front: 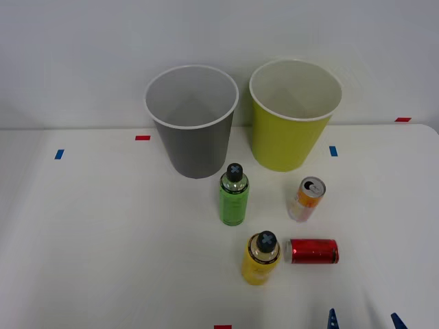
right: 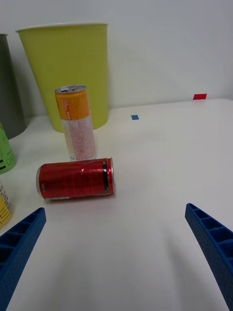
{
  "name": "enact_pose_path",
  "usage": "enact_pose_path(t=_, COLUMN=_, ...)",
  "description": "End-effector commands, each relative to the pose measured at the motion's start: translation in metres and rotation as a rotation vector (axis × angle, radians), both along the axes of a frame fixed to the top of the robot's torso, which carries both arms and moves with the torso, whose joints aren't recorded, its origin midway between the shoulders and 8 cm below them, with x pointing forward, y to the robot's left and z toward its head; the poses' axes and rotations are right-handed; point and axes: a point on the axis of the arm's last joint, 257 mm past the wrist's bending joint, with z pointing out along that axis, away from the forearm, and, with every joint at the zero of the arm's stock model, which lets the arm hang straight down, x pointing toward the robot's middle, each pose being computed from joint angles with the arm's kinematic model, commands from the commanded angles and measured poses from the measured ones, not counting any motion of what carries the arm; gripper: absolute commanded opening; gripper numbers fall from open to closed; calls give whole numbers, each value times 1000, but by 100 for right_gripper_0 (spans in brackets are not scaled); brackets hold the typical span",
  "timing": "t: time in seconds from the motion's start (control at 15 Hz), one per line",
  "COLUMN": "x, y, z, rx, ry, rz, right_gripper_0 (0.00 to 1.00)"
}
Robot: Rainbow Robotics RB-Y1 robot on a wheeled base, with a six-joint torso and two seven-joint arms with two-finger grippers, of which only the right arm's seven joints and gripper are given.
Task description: Put cans in the gray bin, plastic bottles in the light green bin
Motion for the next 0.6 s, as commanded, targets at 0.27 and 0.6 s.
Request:
enact_pose_path(t=0.27, x=0, y=0, z=0, rx=0, ry=0, rz=0, right_gripper_0=100)
enact_pose_path(t=0.6, x=0, y=0, z=0, rx=0, ry=0, rz=0, right_gripper_0=100)
